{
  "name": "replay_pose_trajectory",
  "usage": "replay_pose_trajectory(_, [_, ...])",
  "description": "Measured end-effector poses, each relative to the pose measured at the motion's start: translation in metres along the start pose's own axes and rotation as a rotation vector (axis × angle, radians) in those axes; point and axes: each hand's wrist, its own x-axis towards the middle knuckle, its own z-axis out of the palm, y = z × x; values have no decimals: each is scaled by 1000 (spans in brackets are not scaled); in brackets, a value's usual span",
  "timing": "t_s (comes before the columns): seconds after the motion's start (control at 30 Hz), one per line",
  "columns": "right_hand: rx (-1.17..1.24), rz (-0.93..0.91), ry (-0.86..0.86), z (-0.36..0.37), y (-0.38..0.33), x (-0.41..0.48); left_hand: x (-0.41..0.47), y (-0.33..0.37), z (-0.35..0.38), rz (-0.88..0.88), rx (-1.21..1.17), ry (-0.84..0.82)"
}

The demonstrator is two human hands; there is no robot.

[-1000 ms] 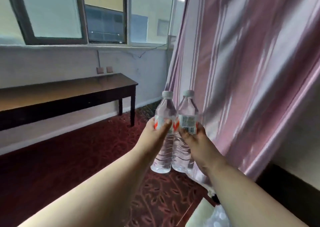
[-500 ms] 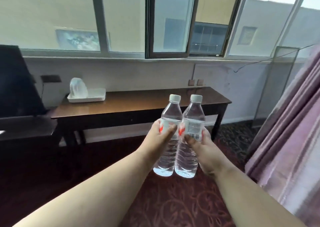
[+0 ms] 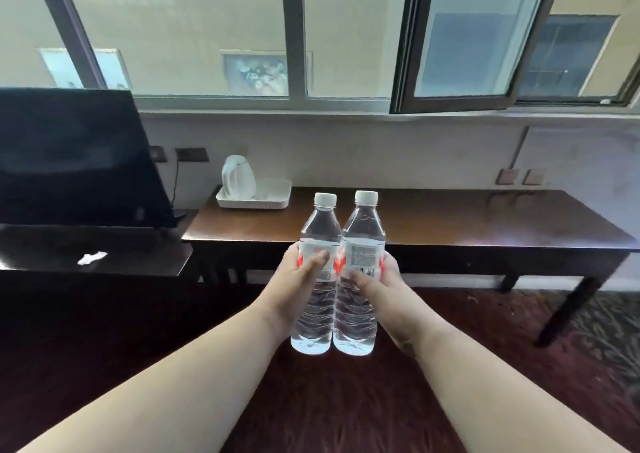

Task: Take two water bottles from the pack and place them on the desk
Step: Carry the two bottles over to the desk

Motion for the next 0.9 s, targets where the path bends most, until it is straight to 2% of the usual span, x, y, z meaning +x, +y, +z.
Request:
replay_pose_trajectory(0.27, [-171,-67,-213,-33,-35,168,131,-8,-55,-53,-8,275])
replay_pose_trajectory(0.43, [-175,-97,-304,-34,-24,259,189,-33,-103,-118,4,330])
replay_pose_trajectory(0.63, [-183,-48,-306,-20,2,371,268,-54,-180,-118,48,266])
replay_pose_trajectory(0.73, [-279,-47,-252,-6,16,439,316,-59,-237,-151,157,190])
replay_pose_trajectory(0.9, [-464,-4,-129,22,35,541,390,-74,-339,-278,375,178])
